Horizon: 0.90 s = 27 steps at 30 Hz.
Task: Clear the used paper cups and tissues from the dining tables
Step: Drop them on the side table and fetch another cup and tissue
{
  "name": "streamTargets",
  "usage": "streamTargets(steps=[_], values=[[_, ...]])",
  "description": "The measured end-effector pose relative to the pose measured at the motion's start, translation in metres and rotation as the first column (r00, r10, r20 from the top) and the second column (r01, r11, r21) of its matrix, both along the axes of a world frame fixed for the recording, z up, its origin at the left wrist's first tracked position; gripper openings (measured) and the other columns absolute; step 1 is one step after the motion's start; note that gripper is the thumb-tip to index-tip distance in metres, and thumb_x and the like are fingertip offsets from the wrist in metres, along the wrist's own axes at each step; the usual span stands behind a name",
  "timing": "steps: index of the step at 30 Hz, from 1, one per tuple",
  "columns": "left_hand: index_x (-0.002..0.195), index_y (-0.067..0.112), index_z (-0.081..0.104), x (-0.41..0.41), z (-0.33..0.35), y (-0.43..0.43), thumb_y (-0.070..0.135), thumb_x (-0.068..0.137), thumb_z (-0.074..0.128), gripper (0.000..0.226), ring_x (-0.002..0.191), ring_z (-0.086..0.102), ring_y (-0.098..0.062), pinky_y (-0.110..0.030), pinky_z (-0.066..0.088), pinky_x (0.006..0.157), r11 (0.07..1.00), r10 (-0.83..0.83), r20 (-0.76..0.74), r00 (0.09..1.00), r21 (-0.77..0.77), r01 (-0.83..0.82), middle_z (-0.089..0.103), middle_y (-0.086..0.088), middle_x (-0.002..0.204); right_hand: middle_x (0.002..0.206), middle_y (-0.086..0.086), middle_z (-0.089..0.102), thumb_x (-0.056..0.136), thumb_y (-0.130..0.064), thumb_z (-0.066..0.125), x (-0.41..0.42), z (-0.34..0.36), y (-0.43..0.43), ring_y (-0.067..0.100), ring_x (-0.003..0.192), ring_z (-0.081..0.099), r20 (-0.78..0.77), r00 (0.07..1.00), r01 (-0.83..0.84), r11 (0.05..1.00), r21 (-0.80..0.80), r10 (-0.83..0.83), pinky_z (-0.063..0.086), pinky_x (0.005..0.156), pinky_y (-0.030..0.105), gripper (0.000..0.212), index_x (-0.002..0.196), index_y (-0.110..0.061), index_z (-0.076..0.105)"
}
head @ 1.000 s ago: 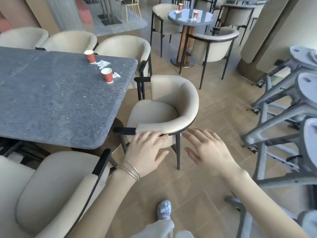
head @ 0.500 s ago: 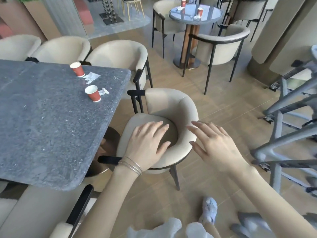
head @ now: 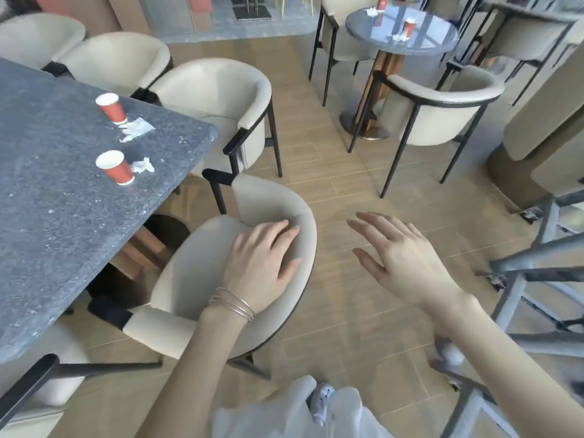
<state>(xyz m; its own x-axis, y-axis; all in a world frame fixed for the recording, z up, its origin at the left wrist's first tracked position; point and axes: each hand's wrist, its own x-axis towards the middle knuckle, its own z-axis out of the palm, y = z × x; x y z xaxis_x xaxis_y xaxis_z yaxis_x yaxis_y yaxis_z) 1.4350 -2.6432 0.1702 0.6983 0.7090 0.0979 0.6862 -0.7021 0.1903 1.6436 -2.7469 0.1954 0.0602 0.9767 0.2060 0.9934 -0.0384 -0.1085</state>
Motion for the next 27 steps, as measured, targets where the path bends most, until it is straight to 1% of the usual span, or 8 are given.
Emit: streamTargets(steps=[3,8,11,15,18,23,25,27], values=[[0.133,0.022,0.048,0.031,0.001,0.008,0.039,0.09,0.047,0.045,0.124,0.044,-0.02,-0.037,0.034,0.097,0.998,0.053,0.006,0.999,-0.024,-0.052,0.047,0.003,0.138,0.131,0.006,0.054,0.087,-0.025,0.061,0.038,-0.001,0.019,0.025,0.119,0.051,-0.023,0.999,-0.049,0.999,-0.017,0.048,0.045,0.087,0.038,0.043,0.127,-0.014,0.053],[0.132,0.023,0.048,0.074,-0.008,0.038,0.039,0.09,0.048,0.045,0.123,0.044,-0.021,-0.038,0.033,0.098,0.995,0.099,-0.024,0.995,-0.031,-0.1,0.047,0.003,0.138,0.13,0.008,0.055,0.086,-0.025,0.061,0.081,-0.015,0.062,0.026,0.119,0.051,-0.049,0.988,-0.149,0.988,-0.03,0.147,0.044,0.09,0.039,0.043,0.127,-0.013,0.053],[0.131,0.022,0.05,0.1,-0.014,0.07,0.039,0.089,0.05,0.045,0.121,0.046,-0.022,-0.038,0.034,0.098,0.992,0.128,-0.016,0.992,-0.019,-0.128,0.05,0.002,0.135,0.13,0.008,0.055,0.086,-0.026,0.061,0.108,-0.019,0.099,0.026,0.12,0.051,-0.043,0.982,-0.187,0.982,-0.021,0.186,0.043,0.091,0.039,0.043,0.127,-0.012,0.054],[0.13,0.02,0.05,0.138,-0.02,0.12,0.038,0.089,0.051,0.045,0.121,0.048,-0.022,-0.039,0.038,0.094,0.984,0.178,0.018,0.984,-0.001,-0.178,0.051,0.001,0.135,0.129,0.008,0.055,0.086,-0.026,0.062,0.148,-0.018,0.16,0.026,0.12,0.051,-0.003,0.968,-0.25,0.968,-0.031,0.25,0.043,0.093,0.039,0.043,0.127,-0.012,0.054],[0.134,0.022,0.046,0.163,-0.019,0.161,0.041,0.091,0.045,0.047,0.124,0.044,-0.022,-0.039,0.034,0.097,0.976,0.219,0.009,0.976,-0.021,-0.219,0.047,0.002,0.139,0.131,0.008,0.054,0.088,-0.027,0.06,0.174,-0.011,0.211,0.027,0.12,0.051,0.009,0.957,-0.291,0.956,-0.049,0.292,0.042,0.093,0.039,0.044,0.128,-0.012,0.052],[0.136,0.023,0.043,0.186,-0.019,0.219,0.043,0.092,0.042,0.049,0.124,0.042,-0.022,-0.039,0.032,0.1,0.951,0.31,-0.015,0.951,-0.014,-0.31,0.045,0.003,0.14,0.128,0.008,0.056,0.085,-0.024,0.064,0.196,-0.009,0.293,0.027,0.116,0.054,0.021,0.917,-0.399,0.917,-0.022,0.399,0.045,0.089,0.039,0.043,0.125,-0.012,0.054],[0.134,0.021,0.047,0.186,-0.017,0.236,0.042,0.09,0.046,0.048,0.122,0.046,-0.024,-0.042,0.035,0.098,0.926,0.378,0.006,0.926,-0.021,-0.378,0.048,0.001,0.137,0.128,0.008,0.056,0.085,-0.023,0.063,0.197,-0.011,0.326,0.028,0.116,0.054,0.005,0.896,-0.444,0.895,-0.027,0.445,0.045,0.088,0.039,0.043,0.125,-0.012,0.054],[0.13,0.019,0.052,0.183,-0.014,0.248,0.045,0.09,0.044,0.048,0.118,0.05,-0.026,-0.043,0.04,0.095,0.893,0.451,0.017,0.893,-0.024,-0.45,0.052,0.0,0.133,0.128,0.008,0.056,0.085,-0.022,0.063,0.194,-0.012,0.357,0.028,0.114,0.054,-0.005,0.868,-0.496,0.868,-0.028,0.496,0.045,0.087,0.041,0.042,0.125,-0.012,0.054]])
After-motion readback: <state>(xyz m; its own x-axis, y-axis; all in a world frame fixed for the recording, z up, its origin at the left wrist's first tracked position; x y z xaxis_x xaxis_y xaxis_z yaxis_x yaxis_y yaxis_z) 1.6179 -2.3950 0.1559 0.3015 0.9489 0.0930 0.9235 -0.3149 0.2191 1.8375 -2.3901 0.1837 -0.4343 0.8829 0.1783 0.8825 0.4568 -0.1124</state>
